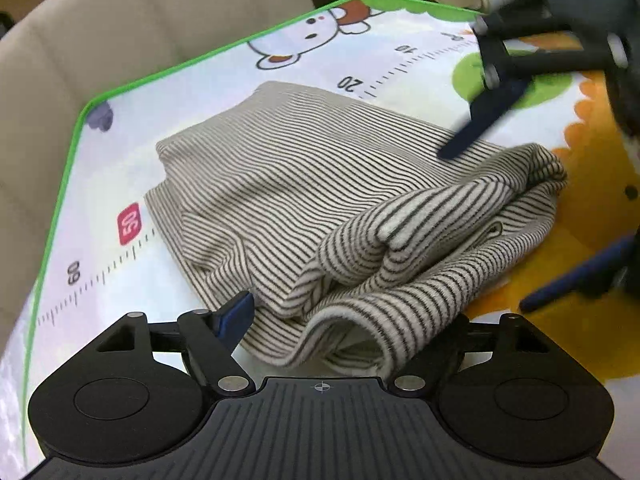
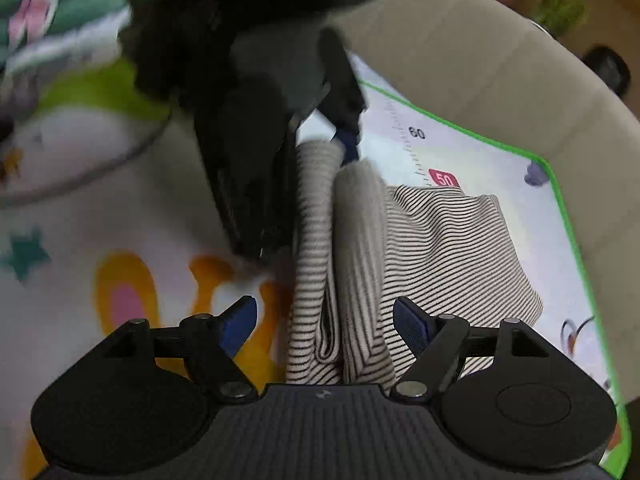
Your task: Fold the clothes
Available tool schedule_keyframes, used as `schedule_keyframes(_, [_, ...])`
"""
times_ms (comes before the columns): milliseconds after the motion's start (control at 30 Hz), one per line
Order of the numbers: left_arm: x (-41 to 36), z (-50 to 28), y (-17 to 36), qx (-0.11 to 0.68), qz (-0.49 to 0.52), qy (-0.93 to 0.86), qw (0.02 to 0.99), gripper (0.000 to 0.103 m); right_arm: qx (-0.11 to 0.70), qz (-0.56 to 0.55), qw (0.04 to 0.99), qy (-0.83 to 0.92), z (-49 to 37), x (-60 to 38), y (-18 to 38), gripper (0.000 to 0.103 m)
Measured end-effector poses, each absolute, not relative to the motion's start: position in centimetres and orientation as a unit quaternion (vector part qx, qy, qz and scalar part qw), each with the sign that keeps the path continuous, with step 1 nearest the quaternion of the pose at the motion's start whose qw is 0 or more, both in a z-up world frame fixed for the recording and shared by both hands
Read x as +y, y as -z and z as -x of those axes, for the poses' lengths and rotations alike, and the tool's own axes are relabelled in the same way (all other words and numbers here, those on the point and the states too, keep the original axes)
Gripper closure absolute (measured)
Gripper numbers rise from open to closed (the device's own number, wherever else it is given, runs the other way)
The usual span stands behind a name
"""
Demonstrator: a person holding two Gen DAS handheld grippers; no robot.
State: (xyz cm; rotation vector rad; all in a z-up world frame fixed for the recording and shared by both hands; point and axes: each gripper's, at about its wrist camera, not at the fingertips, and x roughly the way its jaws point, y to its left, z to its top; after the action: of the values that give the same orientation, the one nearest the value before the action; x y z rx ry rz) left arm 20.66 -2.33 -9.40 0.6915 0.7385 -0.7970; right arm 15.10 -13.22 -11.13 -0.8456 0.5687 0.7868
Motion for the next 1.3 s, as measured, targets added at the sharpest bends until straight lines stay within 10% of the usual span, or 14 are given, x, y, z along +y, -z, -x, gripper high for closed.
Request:
schedule_keyframes(100, [-2.9,-21.4,9.3,0.351,-0.314,0.369,0.802,0.020,0.258,0.425,0.793,-0.351,-15.9,-13.1,12.3,0.030])
schedule_keyframes(167, [-2.8,-21.0,9.0,0.349,-0.312,0.366,0.804,0.020,0.271,0.414,0.798,-0.344,-16.3,-13.2,12.3,0.060])
schedule_keyframes(367, [-2.1,-20.4,8.0,0.346,-0.299,0.362,0.812,0.017,0.318,0.364,0.811,-0.330,-17.4,-13.7,11.2,0.075])
schedule_keyframes(733, [5.0,-24.0,1.2,0.346,-0.118,0.384,0.848,0.005,0.471,0.230,0.756,-0.392,-15.3,-15.2,3.8,0.077])
schedule_keyframes(1033, [-1.0,-26.3,7.2,0.387,-0.203,0.400,0.805,0.011,0.450,0.294,0.739,-0.407,-18.5,-14.1,-2.2,0.078])
schedule_keyframes(1300, [6.0,-30.3,6.9,0.425,-0.070,0.341,0.835,0.012,0.430,0.298,0.770,-0.364,-29.2,-15.4,4.7,0.065])
